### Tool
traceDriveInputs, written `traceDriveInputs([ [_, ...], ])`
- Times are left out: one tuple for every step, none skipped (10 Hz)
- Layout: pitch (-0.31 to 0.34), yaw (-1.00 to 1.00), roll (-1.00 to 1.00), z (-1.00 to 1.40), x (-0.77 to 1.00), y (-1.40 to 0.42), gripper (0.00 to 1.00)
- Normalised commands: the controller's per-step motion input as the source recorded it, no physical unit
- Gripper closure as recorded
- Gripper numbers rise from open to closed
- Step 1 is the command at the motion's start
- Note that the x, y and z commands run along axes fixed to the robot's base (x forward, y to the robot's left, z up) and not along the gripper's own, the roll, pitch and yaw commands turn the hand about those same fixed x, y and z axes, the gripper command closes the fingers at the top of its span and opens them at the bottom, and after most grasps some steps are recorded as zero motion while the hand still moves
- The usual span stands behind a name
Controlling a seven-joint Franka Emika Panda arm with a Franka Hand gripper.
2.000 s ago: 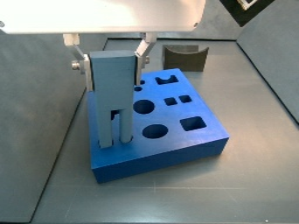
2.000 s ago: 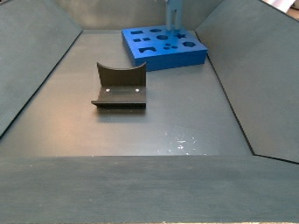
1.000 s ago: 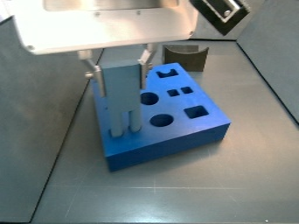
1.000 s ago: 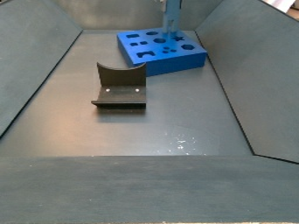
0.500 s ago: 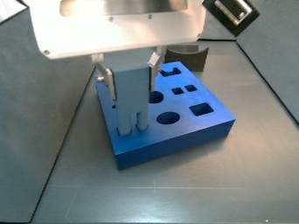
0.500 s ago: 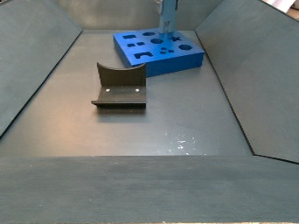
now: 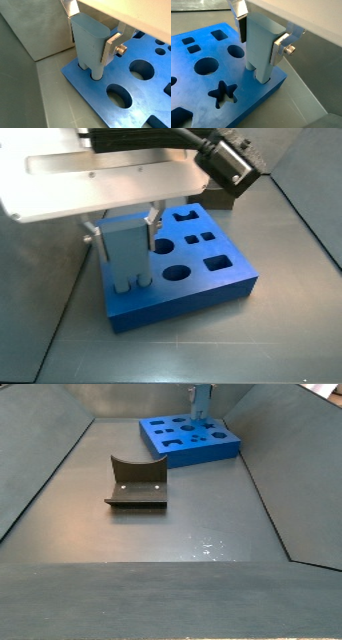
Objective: Pick up the square-circle object. Move up. Move to above the board. Insert the square-circle object.
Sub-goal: Insert the square-circle object.
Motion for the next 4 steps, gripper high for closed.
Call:
traceDriveInputs([
  [-0.241,0.07,0.17,-0.75,-0.23,-0.37,1.00],
  [-0.314,0.00,0.07,-0.62,0.00,-0.32,1.00],
  [-0.001,0.00,-0.03,0.00,0.00,0.00,1.00],
  [0.000,0.00,0.00,0.00,0.00,0.00,1.00],
])
